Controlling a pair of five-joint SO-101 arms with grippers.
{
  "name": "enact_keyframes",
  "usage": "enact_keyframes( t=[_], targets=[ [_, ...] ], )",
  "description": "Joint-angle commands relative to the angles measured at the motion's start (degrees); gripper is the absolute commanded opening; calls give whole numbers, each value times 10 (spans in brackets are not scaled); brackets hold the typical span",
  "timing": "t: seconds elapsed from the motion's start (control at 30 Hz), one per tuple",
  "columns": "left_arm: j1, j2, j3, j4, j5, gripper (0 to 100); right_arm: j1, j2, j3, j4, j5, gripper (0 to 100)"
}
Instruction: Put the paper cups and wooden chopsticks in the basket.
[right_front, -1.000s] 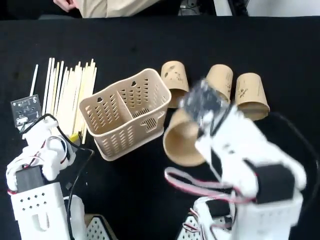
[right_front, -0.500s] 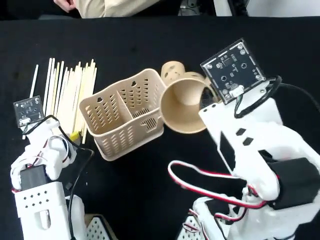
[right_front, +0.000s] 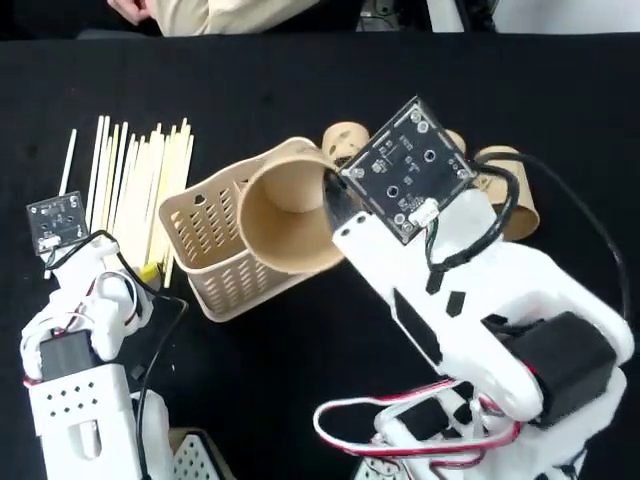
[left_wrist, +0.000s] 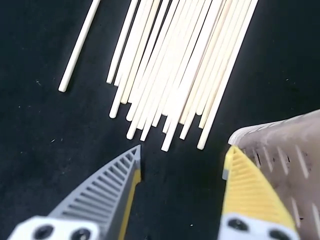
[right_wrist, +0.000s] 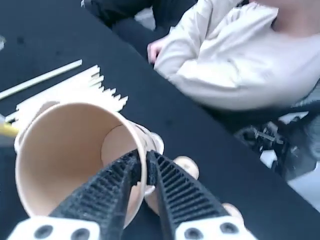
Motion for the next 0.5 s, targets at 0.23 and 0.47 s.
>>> enact_keyframes(
  t=[0.23, 0.47],
  targets=[
    [-5, -4, -2, -8, 2, 263, -5, 184, -4, -32, -6, 11],
    [-5, -4, 1, -10, 2, 263, -5, 239, -8, -33, -10, 55]
  ],
)
